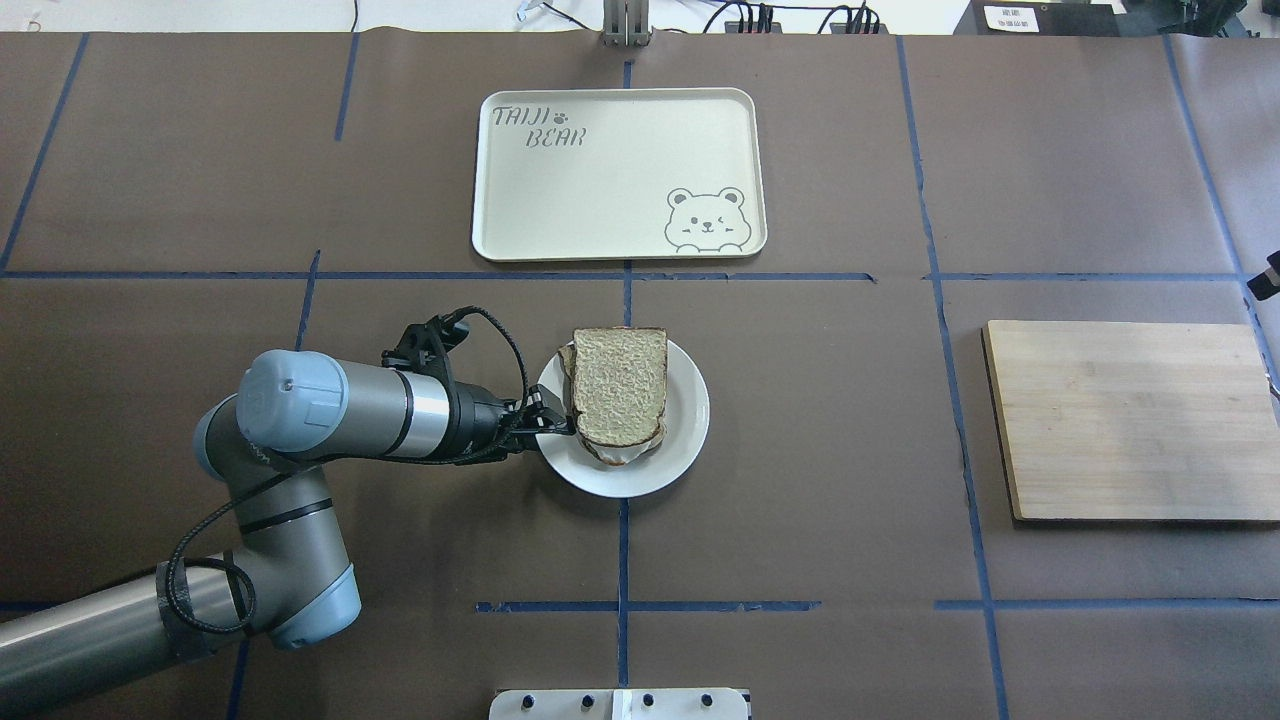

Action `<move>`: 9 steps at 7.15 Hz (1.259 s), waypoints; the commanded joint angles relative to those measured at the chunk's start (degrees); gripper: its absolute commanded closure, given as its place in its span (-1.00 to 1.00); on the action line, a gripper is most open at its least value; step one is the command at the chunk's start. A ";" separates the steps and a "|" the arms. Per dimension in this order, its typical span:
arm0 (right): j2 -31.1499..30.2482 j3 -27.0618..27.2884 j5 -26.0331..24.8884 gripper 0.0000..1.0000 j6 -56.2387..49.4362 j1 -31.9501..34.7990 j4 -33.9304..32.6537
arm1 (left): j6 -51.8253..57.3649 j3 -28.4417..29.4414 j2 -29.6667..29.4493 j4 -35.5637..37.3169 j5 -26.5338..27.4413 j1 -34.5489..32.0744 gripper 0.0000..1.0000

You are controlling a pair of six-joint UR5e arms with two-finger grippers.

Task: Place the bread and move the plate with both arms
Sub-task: 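Grip the plate rim nearest the left gripper with the left gripper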

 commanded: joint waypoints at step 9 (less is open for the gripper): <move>-0.24 0.12 -0.09 -1.00 -0.27 1.27 0.09 | -0.17 0.91 -1.31 -0.17 -0.26 0.18 0.90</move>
